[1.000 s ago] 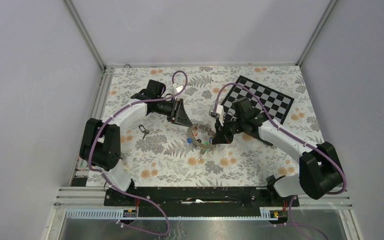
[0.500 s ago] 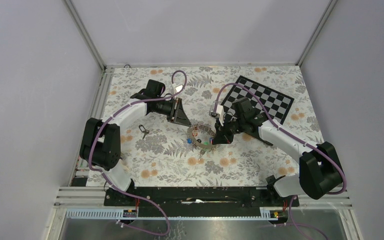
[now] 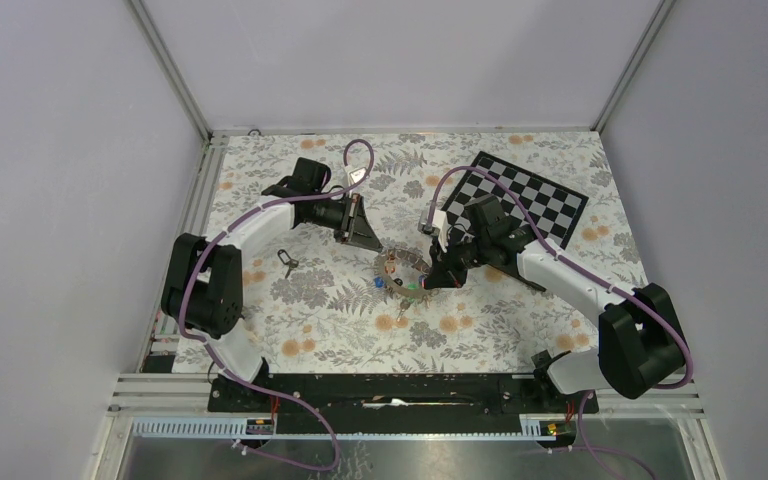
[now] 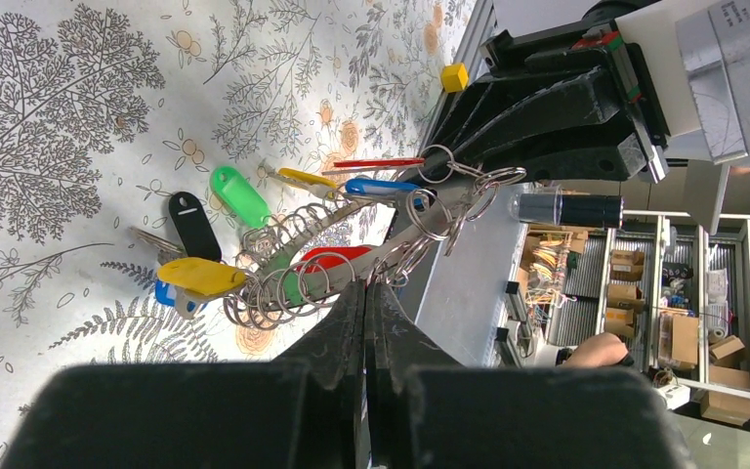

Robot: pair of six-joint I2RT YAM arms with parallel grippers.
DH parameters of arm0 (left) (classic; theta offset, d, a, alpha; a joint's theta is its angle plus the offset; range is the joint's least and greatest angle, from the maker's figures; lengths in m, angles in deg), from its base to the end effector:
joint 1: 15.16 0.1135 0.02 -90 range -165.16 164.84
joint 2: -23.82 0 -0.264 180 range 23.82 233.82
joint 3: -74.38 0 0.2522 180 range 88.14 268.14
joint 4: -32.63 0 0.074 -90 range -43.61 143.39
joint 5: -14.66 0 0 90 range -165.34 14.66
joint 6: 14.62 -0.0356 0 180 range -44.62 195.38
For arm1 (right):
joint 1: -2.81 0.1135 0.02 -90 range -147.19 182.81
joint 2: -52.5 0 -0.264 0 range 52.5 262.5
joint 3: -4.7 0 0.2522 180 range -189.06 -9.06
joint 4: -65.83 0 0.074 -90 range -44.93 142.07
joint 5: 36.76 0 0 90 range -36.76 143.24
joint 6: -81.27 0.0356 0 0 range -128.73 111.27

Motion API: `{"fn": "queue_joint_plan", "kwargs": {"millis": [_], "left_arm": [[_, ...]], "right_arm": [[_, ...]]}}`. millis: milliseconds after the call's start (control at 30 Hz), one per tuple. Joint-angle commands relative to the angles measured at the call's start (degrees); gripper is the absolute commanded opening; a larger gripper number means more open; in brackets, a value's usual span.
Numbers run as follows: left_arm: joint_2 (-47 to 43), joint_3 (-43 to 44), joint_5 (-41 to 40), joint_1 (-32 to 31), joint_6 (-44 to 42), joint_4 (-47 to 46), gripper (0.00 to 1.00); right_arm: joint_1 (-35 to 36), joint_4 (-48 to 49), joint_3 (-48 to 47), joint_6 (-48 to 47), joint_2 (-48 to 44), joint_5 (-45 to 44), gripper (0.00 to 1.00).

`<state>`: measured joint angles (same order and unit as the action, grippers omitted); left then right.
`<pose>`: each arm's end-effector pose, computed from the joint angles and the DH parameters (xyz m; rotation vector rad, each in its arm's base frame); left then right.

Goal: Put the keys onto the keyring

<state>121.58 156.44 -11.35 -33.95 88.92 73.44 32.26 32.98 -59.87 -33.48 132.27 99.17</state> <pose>0.3190 -0.1423 0.2321 0.5629 2.3867 -1.6480 0.2334 0.1612 0.2337 -1.3599 1.8495 0.9950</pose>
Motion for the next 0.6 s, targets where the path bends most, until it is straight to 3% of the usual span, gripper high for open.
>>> {"fn": "queue_joint_plan", "kwargs": {"millis": [0,333,567], "left_arm": [[-1.6,2.7,2.9,0.0,-1.1,-1.6,0.00],[-7.9,3.8,7.2,-0.3,-7.3,0.2,0.00],[-12.2,4.8,2.8,-3.1,-16.7,3.6,0.00]], "right_arm": [[0.1,1.6,-0.6,-1.1,-0.3,1.1,0.00],[0.1,1.6,-1.1,-0.9,0.1,0.0,0.00],[0.1,1.6,-1.8,-0.6,0.2,0.8,0.00]]}}
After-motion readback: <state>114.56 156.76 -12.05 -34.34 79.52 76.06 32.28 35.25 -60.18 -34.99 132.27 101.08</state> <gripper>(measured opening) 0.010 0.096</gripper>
